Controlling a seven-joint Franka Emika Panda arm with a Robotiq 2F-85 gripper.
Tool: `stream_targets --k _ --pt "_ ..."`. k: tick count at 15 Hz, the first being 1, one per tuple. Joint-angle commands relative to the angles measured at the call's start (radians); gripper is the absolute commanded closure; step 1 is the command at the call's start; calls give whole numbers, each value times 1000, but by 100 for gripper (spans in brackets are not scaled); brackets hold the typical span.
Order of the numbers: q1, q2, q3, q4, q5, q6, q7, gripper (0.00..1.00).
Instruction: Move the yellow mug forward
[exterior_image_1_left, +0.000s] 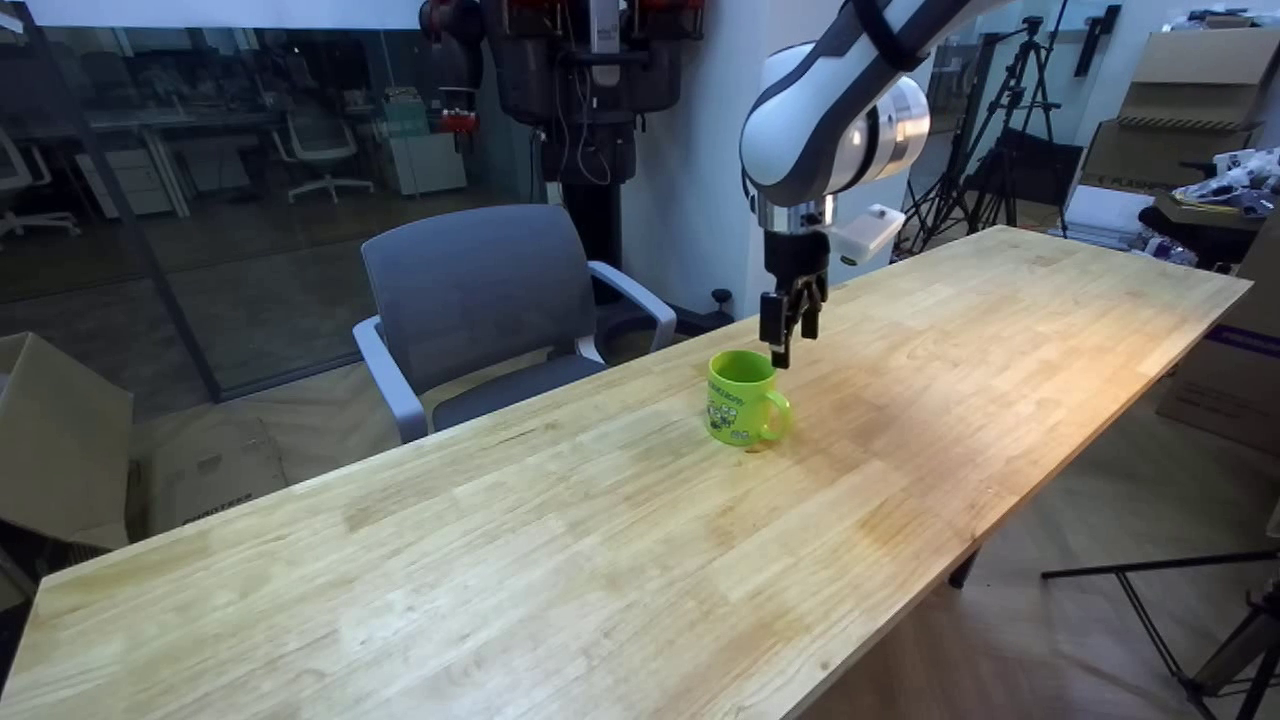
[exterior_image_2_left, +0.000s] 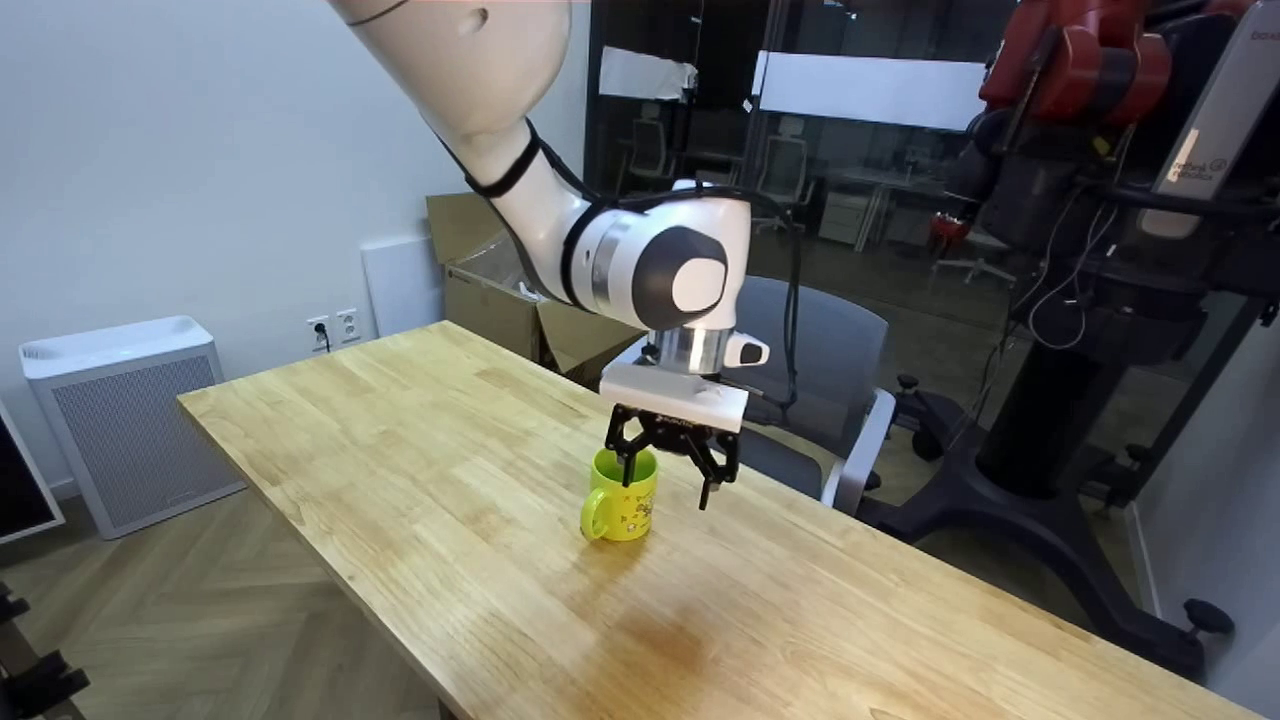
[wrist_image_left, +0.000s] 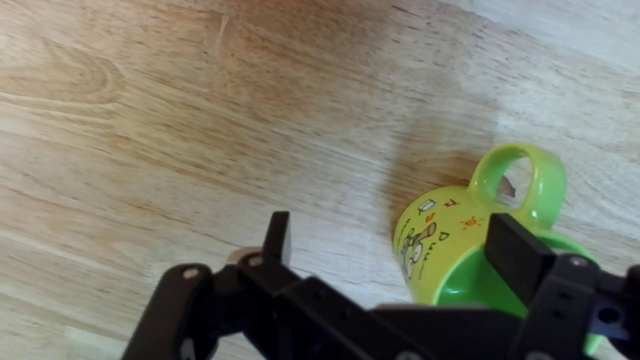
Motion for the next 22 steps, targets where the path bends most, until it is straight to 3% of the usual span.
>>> stream_targets --k 1,14,15,16,22 --pt "-4 63 7 109 -34 -32 41 0" --pt "3 206 37 339 -38 -155 25 0" --pt "4 213 40 349 -37 -160 24 25" --pt "5 220 42 358 -37 -162 24 26" --pt "12 239 58 392 -30 -185 27 69"
